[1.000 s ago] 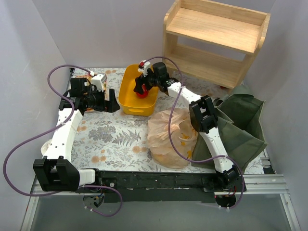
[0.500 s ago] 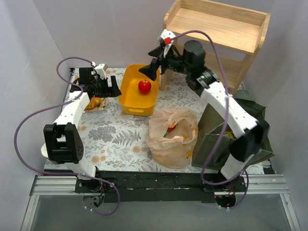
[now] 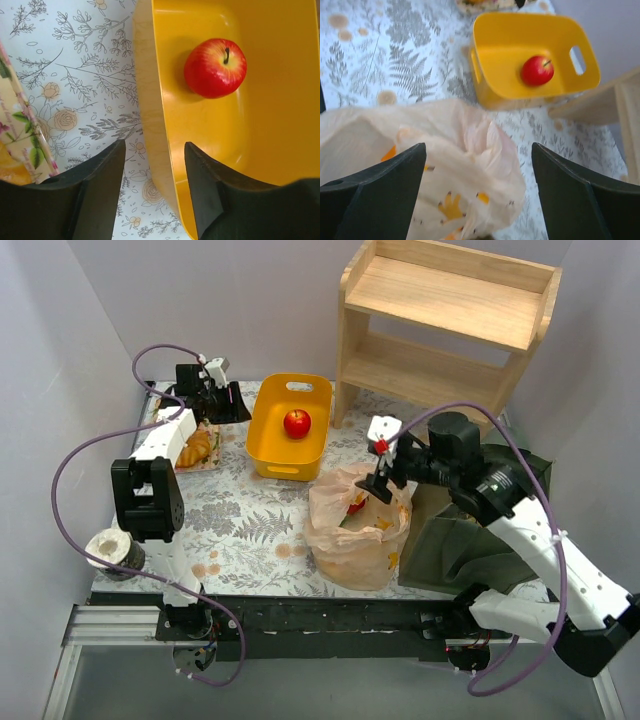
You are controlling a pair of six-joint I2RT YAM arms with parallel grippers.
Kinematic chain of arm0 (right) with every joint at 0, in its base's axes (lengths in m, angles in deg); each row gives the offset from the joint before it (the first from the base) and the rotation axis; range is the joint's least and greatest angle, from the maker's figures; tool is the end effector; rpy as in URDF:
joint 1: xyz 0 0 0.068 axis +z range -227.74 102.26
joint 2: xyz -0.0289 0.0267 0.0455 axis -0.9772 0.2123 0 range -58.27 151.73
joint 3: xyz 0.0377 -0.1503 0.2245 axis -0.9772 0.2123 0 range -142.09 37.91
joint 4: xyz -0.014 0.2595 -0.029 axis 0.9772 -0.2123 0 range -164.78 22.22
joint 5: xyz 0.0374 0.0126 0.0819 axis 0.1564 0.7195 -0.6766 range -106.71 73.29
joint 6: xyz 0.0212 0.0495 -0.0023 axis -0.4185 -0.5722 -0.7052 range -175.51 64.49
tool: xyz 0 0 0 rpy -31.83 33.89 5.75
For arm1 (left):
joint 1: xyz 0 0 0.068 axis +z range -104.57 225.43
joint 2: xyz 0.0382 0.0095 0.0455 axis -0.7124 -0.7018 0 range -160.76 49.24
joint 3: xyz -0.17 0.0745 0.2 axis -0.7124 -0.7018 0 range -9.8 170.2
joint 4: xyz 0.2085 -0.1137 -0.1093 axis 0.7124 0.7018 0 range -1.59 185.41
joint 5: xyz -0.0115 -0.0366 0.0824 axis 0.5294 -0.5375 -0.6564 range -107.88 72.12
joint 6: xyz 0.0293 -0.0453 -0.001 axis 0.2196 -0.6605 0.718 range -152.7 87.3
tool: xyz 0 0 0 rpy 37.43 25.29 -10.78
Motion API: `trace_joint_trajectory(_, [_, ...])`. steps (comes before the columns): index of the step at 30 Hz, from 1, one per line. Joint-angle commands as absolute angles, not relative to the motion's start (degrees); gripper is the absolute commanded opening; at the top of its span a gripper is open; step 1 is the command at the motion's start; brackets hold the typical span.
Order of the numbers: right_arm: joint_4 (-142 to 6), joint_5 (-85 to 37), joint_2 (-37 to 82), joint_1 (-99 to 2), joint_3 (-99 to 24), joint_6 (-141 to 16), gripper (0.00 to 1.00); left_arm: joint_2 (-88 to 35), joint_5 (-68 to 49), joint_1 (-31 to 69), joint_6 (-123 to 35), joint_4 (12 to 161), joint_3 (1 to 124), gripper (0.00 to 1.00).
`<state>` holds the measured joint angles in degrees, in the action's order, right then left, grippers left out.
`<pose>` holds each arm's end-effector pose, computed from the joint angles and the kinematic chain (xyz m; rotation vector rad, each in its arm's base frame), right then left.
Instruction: Untie the knot of the grocery bags and take out the mixed food
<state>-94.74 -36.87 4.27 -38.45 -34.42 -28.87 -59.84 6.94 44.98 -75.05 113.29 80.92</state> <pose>0.1718 0.1565 0.4168 -1.2190 1.4304 0.4807 0.4351 -0.0184 0.2700 -0.6430 2.3159 -0.8679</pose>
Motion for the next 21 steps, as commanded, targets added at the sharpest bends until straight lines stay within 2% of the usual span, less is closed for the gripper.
trace_joint_trajectory(1, [-100.5, -32.8, -3.0, -38.5, -31.4, -25.0, 0.89, -60.6, 9.0, 44.9, -73.7, 113.5, 83.5, 0.51])
trace_joint_trajectory(5, [-102.3, -32.4, -4.3, -38.7, -29.8, -23.6, 0.79, -61.9, 8.4, 43.9, -72.3, 113.9, 82.9, 0.51])
trace_joint_trajectory(7, [-102.6, -31.0, -5.1, -38.6, -29.1, -23.1, 0.78, -62.1, 8.4, 43.6, -71.8, 114.1, 82.6, 0.47])
trace_joint_trajectory(9, [-103.1, -30.2, -5.4, -38.6, -29.3, -22.2, 0.75, -62.1, 8.1, 43.4, -71.5, 114.2, 82.4, 0.37])
trace_joint_trajectory(10, [-103.5, -29.8, -5.5, -38.6, -29.4, -21.8, 0.75, -62.0, 7.8, 43.4, -71.5, 114.3, 82.0, 0.22])
trace_joint_trajectory(14, [-105.6, -27.9, -6.4, -38.6, -29.5, -19.9, 0.7, -60.0, 5.7, 43.5, -70.2, 115.5, 80.4, 0.03])
trace_joint_trajectory(15, [-106.3, -27.7, -6.6, -38.6, -29.4, -18.9, 0.68, -59.4, 5.1, 43.5, -69.9, 116.1, 80.0, 0.0])
trace_joint_trajectory(21, [-109.2, -31.1, -9.9, -38.6, -25.6, -14.8, 0.58, -56.4, 2.7, 44.9, -70.8, 119.4, 77.0, 0.0])
